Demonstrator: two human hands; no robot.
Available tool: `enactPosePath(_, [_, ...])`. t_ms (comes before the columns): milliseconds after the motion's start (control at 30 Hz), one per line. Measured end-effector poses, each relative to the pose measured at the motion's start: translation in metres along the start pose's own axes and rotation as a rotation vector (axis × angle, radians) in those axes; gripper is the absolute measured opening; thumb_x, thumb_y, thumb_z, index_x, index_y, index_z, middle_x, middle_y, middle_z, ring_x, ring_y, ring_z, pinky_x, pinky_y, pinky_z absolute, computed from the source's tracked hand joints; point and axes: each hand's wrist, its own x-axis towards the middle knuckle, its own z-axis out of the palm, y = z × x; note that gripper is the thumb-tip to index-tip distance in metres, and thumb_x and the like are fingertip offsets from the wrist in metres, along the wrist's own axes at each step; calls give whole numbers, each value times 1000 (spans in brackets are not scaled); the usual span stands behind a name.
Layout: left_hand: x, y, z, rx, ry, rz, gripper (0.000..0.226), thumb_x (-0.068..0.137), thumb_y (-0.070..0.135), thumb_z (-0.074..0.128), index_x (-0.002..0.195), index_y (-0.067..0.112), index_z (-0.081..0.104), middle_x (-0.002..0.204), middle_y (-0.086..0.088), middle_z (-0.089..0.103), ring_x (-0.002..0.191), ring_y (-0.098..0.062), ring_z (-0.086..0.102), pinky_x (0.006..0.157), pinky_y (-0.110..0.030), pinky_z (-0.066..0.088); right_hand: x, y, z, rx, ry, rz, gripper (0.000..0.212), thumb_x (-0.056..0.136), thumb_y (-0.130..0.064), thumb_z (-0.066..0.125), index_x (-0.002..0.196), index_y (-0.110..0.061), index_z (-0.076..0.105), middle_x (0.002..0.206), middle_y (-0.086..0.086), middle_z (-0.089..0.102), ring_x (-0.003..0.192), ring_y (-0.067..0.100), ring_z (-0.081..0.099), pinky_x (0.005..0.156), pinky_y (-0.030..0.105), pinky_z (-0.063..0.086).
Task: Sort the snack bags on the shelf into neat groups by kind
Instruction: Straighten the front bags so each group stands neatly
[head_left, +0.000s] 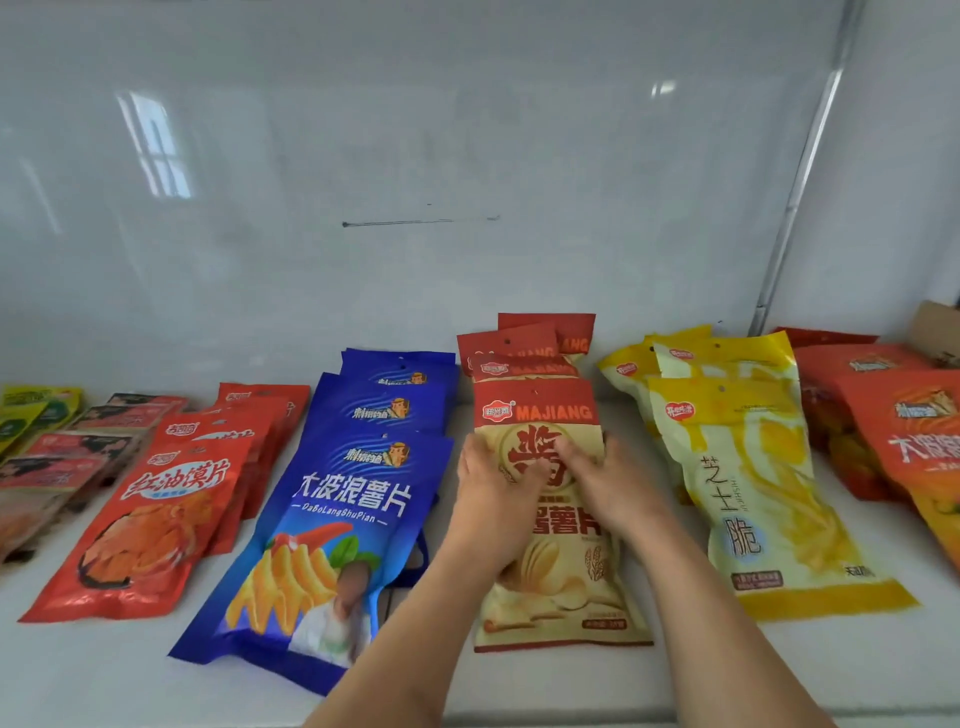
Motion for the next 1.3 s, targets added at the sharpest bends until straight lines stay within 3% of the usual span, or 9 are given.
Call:
enactPosePath(67, [2,5,-2,-27,-21,-30,67,74,57,73,126,34,38,128,-2,60,105,-22,71,79,-42,64,4,1,-2,36,-41,0,95,67,-96,38,132,-28,55,118,-8,69,106,16,66,92,41,54])
enactPosePath(167, [16,13,-8,-63,2,-90,54,89,39,74,125,21,39,120,-7,65,97,-22,73,67,-33,63,12,-5,-9,133,-42,101,115,61,-100,39,148,-25,42,141,1,58,124,25,59,104,49,48])
enactPosePath(233, [28,20,-13,-124,-22,-151,64,85,44,77,129,19,38,116,-7,70,93,-23,76,75,-40,64,20,-12,-14,196,-54,133,118,65,-96,43,156,-21,29,147,4,52,132,27,53,108,50,44])
enactPosePath(300, [40,25,-15,-184,-62,-211,82,74,53,82,134,20,37,112,-7,74,91,-25,78,84,-47,63,33,-17,-16,252,-86,131,122,58,-100,43,154,-25,32,138,1,60,124,24,59,106,51,46])
enactPosePath(433, [57,25,-13,-232,-124,-245,75,77,49,82,135,19,45,106,-7,78,87,-24,79,88,-48,62,54,-17,-12,356,-179,56,93,63,-93,53,139,-38,50,111,-10,75,101,15,73,98,46,54])
enactPosePath(667, [65,19,-7,-225,-158,-181,58,80,50,80,125,25,54,102,-2,80,88,-22,79,88,-48,62,54,-10,-13,428,-267,3,52,84,-73,58,122,-38,64,107,-5,77,99,19,75,98,47,54])
enactPosePath(900, [47,15,-5,-88,-61,-111,59,83,58,74,125,22,53,104,2,76,87,-15,77,84,-37,63,50,-2,-10,338,-175,-15,63,74,-84,56,118,-41,65,104,-11,77,96,14,74,96,45,55])
enactPosePath(1200, [51,29,-11,-62,-90,-36,63,87,64,65,133,25,48,107,2,76,87,-14,77,78,-32,64,40,-4,-13,355,-166,-12,45,83,-73,58,116,-42,64,105,-11,77,97,13,74,97,45,55])
enactPosePath(1300, [51,31,-12,-54,-105,-28,67,89,63,63,141,24,43,110,2,75,88,-13,77,73,-27,62,39,-7,-14,335,-130,8,82,68,-87,59,134,-39,54,115,-10,73,104,14,71,99,47,54])
